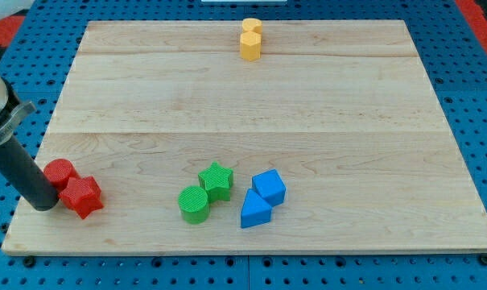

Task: Push the red circle into the yellow blocks

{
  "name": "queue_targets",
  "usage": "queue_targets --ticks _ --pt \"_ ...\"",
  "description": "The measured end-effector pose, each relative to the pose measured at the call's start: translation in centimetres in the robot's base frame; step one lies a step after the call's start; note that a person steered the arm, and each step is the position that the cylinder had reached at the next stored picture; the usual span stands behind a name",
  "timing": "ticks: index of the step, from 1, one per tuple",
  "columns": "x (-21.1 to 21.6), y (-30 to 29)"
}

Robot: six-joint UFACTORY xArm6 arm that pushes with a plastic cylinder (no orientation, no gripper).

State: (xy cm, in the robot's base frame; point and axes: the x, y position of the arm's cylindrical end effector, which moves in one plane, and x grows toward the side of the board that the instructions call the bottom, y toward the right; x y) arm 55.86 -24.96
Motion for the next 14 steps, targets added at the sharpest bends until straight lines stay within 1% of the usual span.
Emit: queue_targets --ticks 1,2,3,4,5,6,7,8,9,10,11,12,14 --pt "0.0 -4.7" --pt "-3.0 -2.0" --pt "-7.5 -0.4" --pt "-6.6 -5.1" --pt "-0.7 -3.3" --pt "-1.5 -0.3" --pt "-7.9 3.5" --pt "-12.6 5.0" --pt "-14.1 3.8" --pt "-14.1 2.3" --pt "-14.1 2.3" --pt "-12.3 2.1" --pt "-11.5 2.3"
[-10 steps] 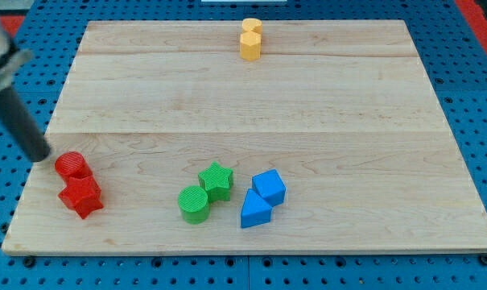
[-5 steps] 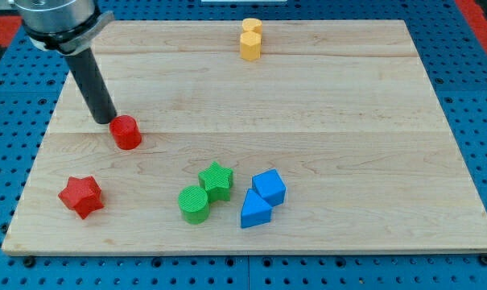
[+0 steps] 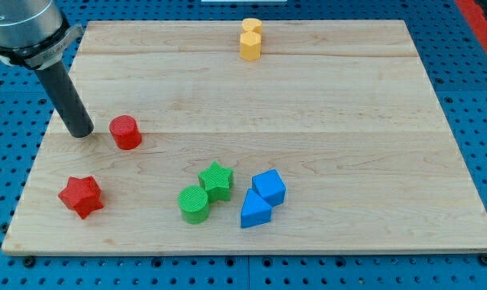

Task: Push the red circle into the yellow blocks

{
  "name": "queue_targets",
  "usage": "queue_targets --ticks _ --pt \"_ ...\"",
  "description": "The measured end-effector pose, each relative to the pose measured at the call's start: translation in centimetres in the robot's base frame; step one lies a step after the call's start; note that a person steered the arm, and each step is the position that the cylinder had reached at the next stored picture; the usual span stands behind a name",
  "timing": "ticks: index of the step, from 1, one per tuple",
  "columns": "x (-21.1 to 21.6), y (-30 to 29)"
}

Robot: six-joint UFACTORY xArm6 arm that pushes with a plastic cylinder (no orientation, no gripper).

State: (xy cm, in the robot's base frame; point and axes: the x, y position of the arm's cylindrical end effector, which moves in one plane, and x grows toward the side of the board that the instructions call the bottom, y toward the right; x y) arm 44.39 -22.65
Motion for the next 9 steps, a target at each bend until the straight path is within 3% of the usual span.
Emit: queue_targets --ticks 3,4,5,6,7,8,9 --pt "-1.6 5.5" --pt "4.0 4.6" --pt "4.4 8.9" --pt "-3.0 14.2" --pt "-13.7 17.8" --pt "-13.7 16.6" --pt "-15.5 11.7"
